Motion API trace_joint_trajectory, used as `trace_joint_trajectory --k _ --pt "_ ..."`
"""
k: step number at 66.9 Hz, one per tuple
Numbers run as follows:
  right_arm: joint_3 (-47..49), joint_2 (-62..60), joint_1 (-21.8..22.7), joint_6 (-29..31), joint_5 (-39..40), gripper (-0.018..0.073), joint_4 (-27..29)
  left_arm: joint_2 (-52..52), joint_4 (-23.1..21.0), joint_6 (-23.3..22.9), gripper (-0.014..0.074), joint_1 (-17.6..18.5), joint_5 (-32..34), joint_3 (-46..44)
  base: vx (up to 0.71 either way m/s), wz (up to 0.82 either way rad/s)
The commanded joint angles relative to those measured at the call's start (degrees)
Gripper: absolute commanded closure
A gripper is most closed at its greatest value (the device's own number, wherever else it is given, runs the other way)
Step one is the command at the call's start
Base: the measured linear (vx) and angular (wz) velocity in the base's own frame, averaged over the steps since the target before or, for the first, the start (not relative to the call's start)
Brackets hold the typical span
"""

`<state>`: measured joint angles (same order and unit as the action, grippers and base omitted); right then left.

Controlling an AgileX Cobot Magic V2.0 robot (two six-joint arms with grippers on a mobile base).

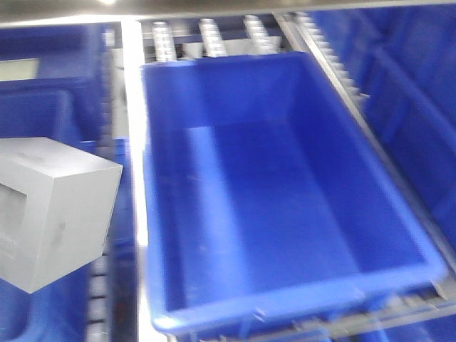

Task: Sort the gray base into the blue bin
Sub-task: 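Drive down the aisle of blue bins toward the bin rack, then stop in front of the empty blue bin, holding the block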

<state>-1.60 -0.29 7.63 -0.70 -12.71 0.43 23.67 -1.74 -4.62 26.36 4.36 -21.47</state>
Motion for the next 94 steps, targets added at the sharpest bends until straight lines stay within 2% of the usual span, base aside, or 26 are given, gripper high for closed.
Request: trace_joint_trajectory --k 1,34,94 --pt "-0.1 1.0 0.4 0.7 4.3 0.0564 -0.4 0.1 -0.3 -0.4 0.0594 0.2 6.3 -1.9 0.12 0.48" --pt "-0.1 1.0 0.4 0.7 4.3 0.0564 -0.4 0.1 -0.3 -0.4 0.0594 0.2 6.3 -1.9 0.07 0.28" --pt "-0.1 1.0 0.4 0.7 4.3 0.0564 -0.4 0.1 -0.3 -0.4 0.0594 0.2 6.3 -1.9 0.0 0.01"
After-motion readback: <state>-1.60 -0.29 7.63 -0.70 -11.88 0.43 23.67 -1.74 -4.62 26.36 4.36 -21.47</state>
